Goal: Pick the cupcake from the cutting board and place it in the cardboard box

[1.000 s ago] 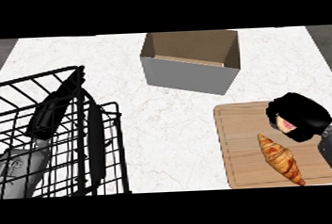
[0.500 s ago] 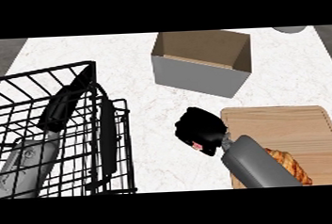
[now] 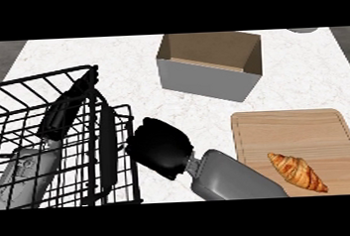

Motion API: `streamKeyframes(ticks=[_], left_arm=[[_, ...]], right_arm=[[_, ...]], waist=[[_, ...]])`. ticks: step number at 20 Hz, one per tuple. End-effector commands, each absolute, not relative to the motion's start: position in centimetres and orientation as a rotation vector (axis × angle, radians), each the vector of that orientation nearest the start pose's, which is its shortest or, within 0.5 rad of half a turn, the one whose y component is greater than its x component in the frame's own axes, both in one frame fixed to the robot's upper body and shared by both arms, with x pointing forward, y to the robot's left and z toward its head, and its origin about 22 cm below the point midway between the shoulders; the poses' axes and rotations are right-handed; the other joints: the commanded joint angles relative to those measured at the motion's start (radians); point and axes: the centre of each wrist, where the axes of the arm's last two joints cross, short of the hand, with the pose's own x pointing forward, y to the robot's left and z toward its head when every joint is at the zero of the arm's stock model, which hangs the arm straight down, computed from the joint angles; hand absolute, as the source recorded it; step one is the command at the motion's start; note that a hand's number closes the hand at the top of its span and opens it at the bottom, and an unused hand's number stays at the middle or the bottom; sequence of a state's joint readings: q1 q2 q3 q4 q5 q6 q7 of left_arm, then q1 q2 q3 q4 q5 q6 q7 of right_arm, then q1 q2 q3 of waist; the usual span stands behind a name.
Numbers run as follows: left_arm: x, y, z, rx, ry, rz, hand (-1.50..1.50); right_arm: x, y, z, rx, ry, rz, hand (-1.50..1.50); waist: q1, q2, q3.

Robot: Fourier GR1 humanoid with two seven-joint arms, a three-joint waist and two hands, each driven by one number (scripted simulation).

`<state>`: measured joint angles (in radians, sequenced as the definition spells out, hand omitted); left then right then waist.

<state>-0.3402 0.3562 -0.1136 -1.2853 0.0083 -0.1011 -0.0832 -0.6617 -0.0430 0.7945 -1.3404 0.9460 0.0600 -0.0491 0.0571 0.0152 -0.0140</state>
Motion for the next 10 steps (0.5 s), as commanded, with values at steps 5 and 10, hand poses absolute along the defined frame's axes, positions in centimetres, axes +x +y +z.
streamKeyframes(ticks=[5, 10], left_arm=[[31.5, 25.9, 5.2, 0.049, -1.739, -0.543, 0.0], [31.2, 27.7, 6.0, 0.063, -1.744, -0.556, 0.0]], right_arm=[[27.7, -0.6, 15.1, 0.733, 3.187, -1.936, 1.5], [29.8, 0.0, 17.8, 1.009, 3.355, -1.801, 1.5]], waist=[[-0.022, -0.025, 0.014], [-0.014, -0.02, 0.013]])
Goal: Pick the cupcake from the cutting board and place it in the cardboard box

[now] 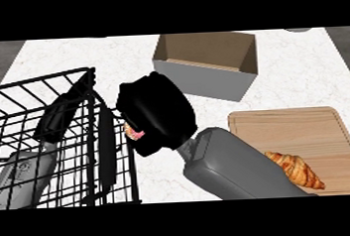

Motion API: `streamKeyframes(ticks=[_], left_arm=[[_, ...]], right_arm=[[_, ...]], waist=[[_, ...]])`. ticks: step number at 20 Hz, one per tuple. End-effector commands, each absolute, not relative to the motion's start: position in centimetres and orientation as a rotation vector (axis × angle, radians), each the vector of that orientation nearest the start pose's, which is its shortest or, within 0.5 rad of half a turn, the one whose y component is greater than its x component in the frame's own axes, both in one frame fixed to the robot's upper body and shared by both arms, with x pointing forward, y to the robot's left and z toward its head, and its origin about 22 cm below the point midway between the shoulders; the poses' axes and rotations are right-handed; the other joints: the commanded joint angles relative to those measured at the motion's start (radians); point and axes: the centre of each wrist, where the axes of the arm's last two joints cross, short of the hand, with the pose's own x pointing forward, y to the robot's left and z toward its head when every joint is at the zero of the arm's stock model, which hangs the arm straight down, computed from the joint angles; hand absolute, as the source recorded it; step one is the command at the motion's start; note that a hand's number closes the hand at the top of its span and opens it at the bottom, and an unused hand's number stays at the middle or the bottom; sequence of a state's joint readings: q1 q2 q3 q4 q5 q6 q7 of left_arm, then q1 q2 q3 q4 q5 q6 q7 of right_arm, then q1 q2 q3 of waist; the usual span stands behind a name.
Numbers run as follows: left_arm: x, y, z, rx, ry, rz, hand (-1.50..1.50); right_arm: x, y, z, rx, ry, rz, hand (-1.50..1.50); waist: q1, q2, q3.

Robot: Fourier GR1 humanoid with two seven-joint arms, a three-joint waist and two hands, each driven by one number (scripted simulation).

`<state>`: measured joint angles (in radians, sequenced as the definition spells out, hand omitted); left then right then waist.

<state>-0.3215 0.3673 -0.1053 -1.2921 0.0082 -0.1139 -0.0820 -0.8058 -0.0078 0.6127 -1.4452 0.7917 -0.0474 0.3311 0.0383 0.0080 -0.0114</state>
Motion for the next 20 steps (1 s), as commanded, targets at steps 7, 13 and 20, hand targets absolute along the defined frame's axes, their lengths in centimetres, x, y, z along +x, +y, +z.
streamKeyframes(ticks=[7, 13, 20], left_arm=[[31.5, 25.9, 7.4, 0.057, -1.749, -0.558, 0.0], [31.4, 27.5, 6.7, 0.069, -1.759, -0.57, 0.0], [31.3, 25.7, 5.5, 0.049, -1.752, -0.559, 0.0]], right_arm=[[36.8, -2.1, 19.2, -0.664, -1.92, 0.949, 1.5], [41.5, -5.9, 19.7, -0.784, -1.749, 1.189, 1.5], [44.3, -8.6, 16.5, -0.681, -1.449, 1.394, 1.5]], waist=[[-0.003, -0.004, 0.012], [0.002, 0.0, 0.011], [0.009, 0.006, 0.011]])
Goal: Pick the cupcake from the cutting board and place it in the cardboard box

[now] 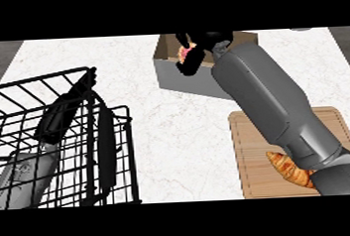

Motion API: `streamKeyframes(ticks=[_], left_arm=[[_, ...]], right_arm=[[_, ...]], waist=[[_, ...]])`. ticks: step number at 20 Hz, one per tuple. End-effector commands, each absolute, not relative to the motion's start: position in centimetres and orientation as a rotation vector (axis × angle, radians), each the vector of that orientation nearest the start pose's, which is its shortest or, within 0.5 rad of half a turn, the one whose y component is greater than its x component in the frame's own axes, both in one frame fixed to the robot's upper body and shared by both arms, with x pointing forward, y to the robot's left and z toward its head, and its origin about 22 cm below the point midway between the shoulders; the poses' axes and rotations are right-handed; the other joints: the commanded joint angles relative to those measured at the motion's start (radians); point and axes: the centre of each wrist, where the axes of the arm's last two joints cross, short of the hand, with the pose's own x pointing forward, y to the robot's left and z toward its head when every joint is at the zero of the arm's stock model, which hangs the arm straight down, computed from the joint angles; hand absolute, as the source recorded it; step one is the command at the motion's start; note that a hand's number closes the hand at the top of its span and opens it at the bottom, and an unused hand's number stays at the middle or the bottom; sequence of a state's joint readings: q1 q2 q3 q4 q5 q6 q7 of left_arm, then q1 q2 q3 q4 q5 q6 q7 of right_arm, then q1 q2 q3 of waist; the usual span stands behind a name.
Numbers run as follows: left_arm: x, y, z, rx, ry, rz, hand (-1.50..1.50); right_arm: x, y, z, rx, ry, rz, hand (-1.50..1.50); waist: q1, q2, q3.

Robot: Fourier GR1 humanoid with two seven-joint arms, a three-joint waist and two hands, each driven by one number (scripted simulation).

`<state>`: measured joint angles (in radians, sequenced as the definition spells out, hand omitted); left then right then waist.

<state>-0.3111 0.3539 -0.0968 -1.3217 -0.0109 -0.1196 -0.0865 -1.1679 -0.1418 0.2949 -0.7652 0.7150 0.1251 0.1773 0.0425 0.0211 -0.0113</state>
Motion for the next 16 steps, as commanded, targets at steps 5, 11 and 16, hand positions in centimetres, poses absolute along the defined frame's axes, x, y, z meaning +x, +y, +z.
streamKeyframes(ticks=[5, 11, 16], left_arm=[[31.3, 27.4, 5.6, 0.074, -1.767, -0.555, 0.0], [31.2, 24.1, 6.3, 0.04, -1.77, -0.57, 0.0], [32.3, 25.3, 6.4, 0.067, -1.761, -0.544, 0.0]], right_arm=[[46.2, -12.0, 17.5, -0.669, -1.282, 1.487, 1.5], [46.6, -12.9, 16.2, -0.425, -1.337, 1.577, -1.5], [46.5, -12.8, 16.5, -0.217, -1.689, 1.285, -1.5]], waist=[[0.01, -0.006, 0.01], [0.019, -0.006, 0.012], [0.001, -0.004, 0.013]])
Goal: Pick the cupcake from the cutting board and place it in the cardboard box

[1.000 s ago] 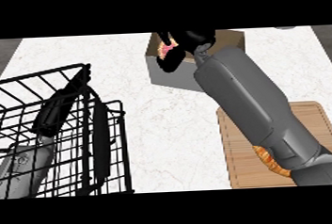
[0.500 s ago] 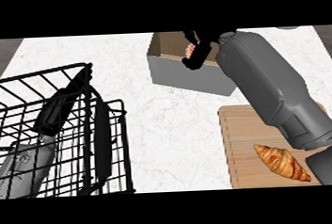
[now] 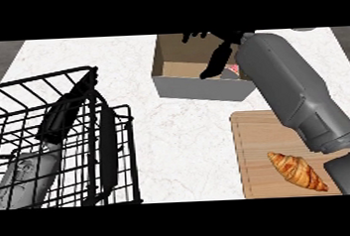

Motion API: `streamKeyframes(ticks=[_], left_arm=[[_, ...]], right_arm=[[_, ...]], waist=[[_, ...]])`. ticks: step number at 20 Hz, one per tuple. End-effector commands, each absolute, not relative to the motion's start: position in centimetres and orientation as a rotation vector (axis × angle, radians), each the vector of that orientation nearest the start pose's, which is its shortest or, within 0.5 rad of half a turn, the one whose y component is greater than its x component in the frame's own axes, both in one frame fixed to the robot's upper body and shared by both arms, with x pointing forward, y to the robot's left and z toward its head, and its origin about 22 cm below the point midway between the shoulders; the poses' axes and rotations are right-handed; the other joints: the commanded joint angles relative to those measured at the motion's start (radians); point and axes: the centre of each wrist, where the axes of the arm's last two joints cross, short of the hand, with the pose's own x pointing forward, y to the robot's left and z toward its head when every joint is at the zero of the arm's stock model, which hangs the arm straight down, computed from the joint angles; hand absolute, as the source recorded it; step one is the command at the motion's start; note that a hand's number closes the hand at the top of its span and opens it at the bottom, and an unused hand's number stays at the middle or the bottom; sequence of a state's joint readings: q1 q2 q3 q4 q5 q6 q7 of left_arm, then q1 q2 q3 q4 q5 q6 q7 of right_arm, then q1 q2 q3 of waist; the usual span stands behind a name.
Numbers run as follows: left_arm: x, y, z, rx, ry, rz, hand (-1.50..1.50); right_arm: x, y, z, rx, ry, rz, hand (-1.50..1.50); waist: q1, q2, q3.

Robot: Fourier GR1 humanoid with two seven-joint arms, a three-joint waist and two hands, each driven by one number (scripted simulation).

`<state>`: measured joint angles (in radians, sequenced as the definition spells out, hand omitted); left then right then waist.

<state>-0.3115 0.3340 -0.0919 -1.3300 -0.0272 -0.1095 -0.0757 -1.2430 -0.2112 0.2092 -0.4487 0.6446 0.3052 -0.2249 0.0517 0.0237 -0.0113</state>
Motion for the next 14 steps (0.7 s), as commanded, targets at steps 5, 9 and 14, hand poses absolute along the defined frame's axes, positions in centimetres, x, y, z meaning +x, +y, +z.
streamKeyframes(ticks=[5, 9, 14], left_arm=[[31.9, 26.0, 5.9, 0.071, -1.745, -0.55, 0.0], [31.8, 25.6, 6.5, 0.064, -1.772, -0.563, 0.0], [32.1, 24.1, 7.0, 0.058, -1.778, -0.573, 0.0]], right_arm=[[47.1, -15.1, 15.8, 0.128, -1.781, 0.673, -1.5], [47.3, -16.8, 14.6, 0.156, -1.699, 0.432, -1.5], [47.5, -21.5, 14.7, 0.111, -1.74, 0.311, -1.5]], waist=[[-0.008, -0.011, 0.015], [0.003, -0.009, 0.013], [0.016, 0.001, 0.013]])
